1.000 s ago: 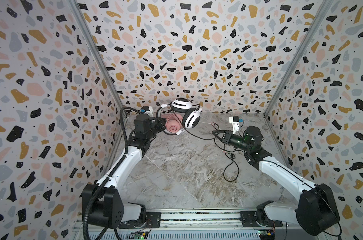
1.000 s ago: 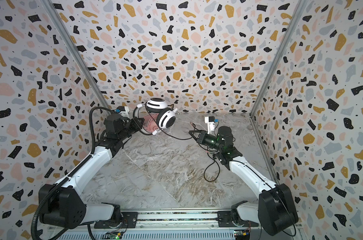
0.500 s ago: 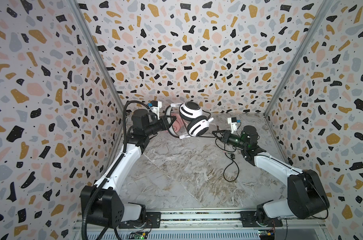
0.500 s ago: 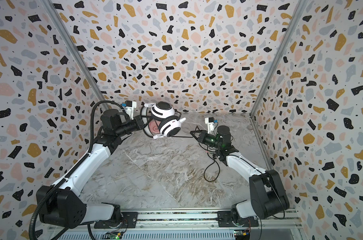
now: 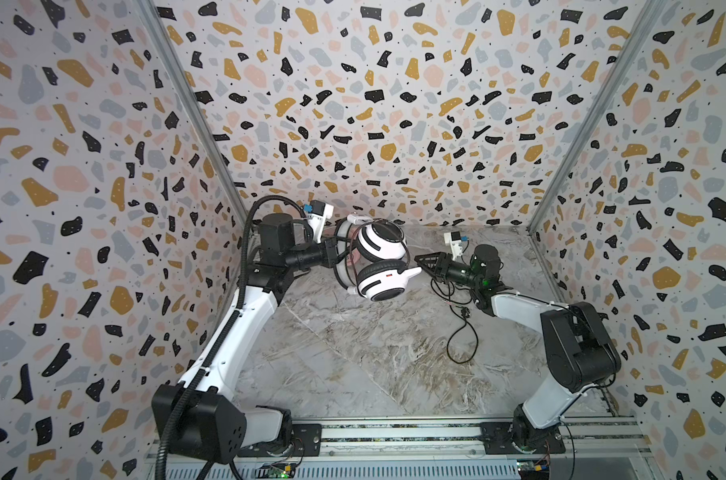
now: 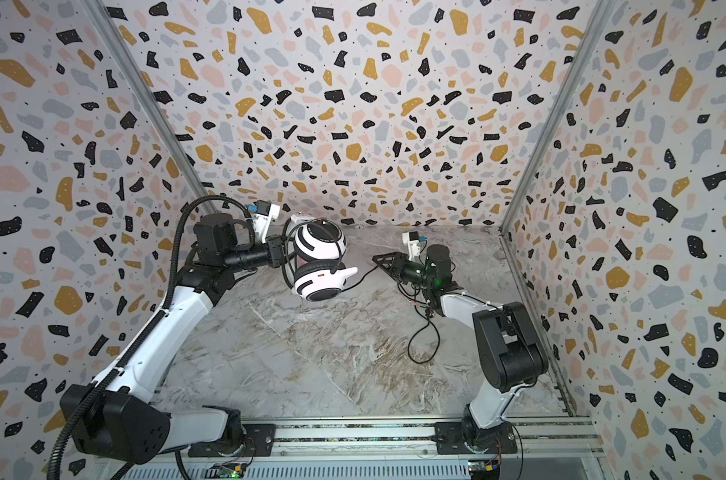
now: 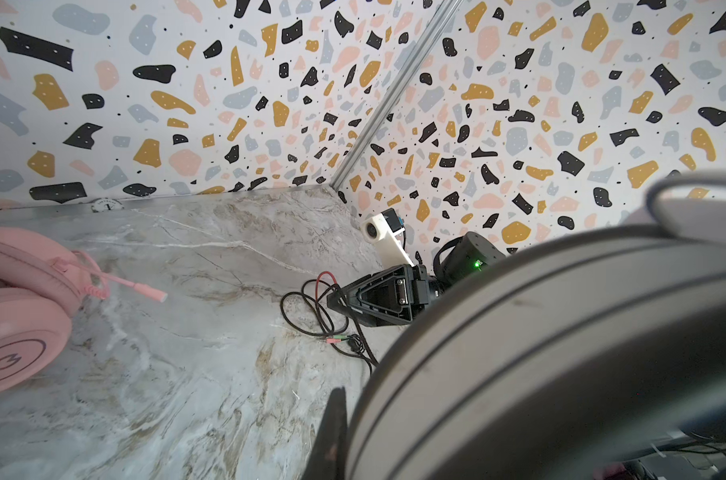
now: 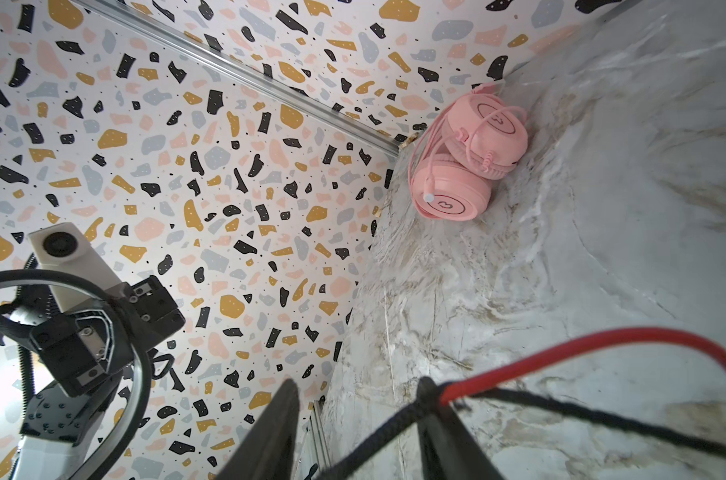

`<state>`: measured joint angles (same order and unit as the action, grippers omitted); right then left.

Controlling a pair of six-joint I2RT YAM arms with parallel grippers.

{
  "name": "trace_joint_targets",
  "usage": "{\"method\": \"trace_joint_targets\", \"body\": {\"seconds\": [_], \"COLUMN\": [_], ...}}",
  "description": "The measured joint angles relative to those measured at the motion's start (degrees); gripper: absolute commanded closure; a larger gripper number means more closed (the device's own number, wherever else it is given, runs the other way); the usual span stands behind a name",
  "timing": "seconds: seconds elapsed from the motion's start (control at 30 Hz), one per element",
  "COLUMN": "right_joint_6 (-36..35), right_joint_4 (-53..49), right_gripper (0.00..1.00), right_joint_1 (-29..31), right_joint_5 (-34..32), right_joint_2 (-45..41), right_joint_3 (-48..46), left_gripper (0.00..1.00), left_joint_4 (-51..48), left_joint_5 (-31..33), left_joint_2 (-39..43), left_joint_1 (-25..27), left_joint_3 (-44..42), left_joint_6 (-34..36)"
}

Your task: Wrap the headphones

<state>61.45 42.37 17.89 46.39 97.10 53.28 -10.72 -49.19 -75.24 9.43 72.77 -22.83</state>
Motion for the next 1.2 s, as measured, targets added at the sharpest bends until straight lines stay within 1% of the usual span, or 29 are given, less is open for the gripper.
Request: {"method": "trace_joint_targets", "body": {"seconds": [0.13, 0.33, 0.47, 0.57, 0.67, 0.73, 0.83, 0.9, 1.03, 1.1, 1.2], "right_joint_6": [1.44, 9.49, 14.88, 17.53, 18.05, 17.88, 16.17, 13.44, 3.89, -0.2, -5.09], "right_joint_4": [1.99, 9.35, 13.97, 16.39, 17.09, 17.18, 14.82, 10.69, -2.23, -6.86, -12.44], "right_gripper": [0.44, 0.37, 0.36, 0.36, 0.36, 0.35, 0.35, 0.36, 0.35, 0.35, 0.36], "right_joint_1": [-0.9, -1.73, -0.81, 0.35, 1.18, 1.4, 0.31, -1.2, -4.39, -5.64, -6.34], "right_joint_5": [-0.57, -0.39, -0.61, -0.81, -1.33, -1.68, -2.34, -3.13, -7.37, -9.38, -12.07], "right_joint_2": [1.75, 10.25, 14.14, 15.61, 15.1, 13.73, 10.16, 6.56, -2.23, -5.31, -6.97], "right_joint_3": [-0.85, -1.77, -2.19, -2.25, -3.85, -6.75, -11.63, -14.08, -15.19, -15.21, -15.21], "left_gripper": [1.0, 1.0, 1.0, 1.0, 1.0, 1.0, 1.0, 1.0, 1.0, 1.0, 1.0], "left_joint_4": [-0.66, -0.39, -0.04, -0.15, -0.85, -1.27, -1.33, -1.42, -1.4, -1.77, -1.7], "left_joint_5": [-0.24, -0.87, -0.98, -0.81, -0.42, 0.2, 0.76, 0.87, 0.85, 0.85, 0.83], "left_joint_2": [0.0, 0.0, 0.0, -0.13, -0.79, -1.14, -1.22, -1.4, -2.21, -2.69, -3.15], "left_joint_1": [0.0, 0.0, 0.0, 0.0, 0.0, 0.0, 0.0, 0.0, 0.0, -0.02, -0.04], "left_joint_3": [2.23, 5.27, 6.54, 7.23, 9.09, 10.54, 11.8, 12.48, 13.66, 14.51, 15.41], "left_joint_6": [0.11, -0.87, -2.05, -2.75, -3.19, -3.39, -3.72, -3.93, -4.52, -4.98, -5.42]}}
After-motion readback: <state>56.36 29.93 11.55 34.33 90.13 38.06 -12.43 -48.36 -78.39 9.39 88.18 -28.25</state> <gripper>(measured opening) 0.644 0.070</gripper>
